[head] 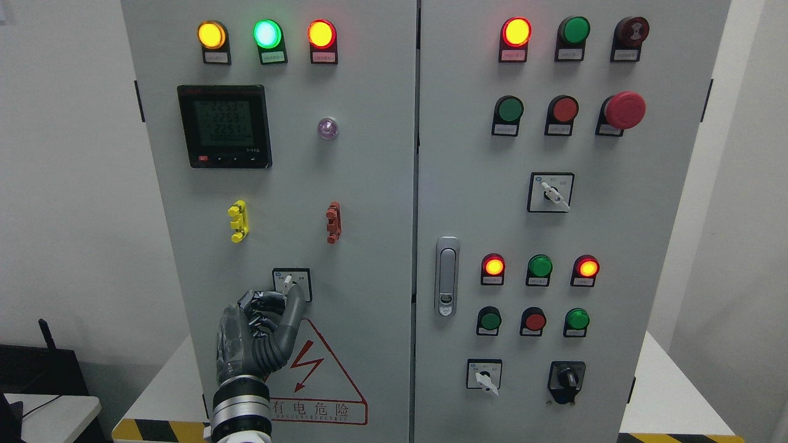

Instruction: Turn on light switch 1

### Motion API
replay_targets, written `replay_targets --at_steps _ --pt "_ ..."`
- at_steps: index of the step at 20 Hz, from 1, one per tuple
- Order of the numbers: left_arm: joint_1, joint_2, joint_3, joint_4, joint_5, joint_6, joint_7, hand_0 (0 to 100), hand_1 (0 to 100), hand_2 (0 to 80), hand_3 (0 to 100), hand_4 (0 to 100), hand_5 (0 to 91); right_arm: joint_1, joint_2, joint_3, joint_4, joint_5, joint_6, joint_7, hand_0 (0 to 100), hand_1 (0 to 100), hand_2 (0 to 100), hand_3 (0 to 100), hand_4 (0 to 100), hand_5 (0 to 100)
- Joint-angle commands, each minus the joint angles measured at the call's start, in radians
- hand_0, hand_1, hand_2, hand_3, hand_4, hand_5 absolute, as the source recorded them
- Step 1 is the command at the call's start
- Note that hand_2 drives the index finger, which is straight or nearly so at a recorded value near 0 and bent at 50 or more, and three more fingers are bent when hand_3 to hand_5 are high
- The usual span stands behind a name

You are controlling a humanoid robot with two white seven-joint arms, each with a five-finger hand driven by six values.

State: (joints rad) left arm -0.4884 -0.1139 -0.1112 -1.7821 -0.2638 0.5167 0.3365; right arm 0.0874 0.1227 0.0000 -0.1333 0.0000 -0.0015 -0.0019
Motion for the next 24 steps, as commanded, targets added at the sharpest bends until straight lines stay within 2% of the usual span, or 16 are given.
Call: replay_targets --at_steps 1,24 --pt "-0.002 0.002 -0.001 0.0 -0.002 0.011 -0.001 26 46 51.3 69 83 77.6 0.0 0.0 0.02 0.0 -0.026 0.0 0.0 12 39 0 0 0 0" --pt "-0.01 0.003 -0.004 -0.005 -0.005 0.014 -0.001 26 45 51.4 69 83 77.9 0.0 0.0 0.02 0.0 -0.026 0.0 0.0 12 39 0 0 0 0"
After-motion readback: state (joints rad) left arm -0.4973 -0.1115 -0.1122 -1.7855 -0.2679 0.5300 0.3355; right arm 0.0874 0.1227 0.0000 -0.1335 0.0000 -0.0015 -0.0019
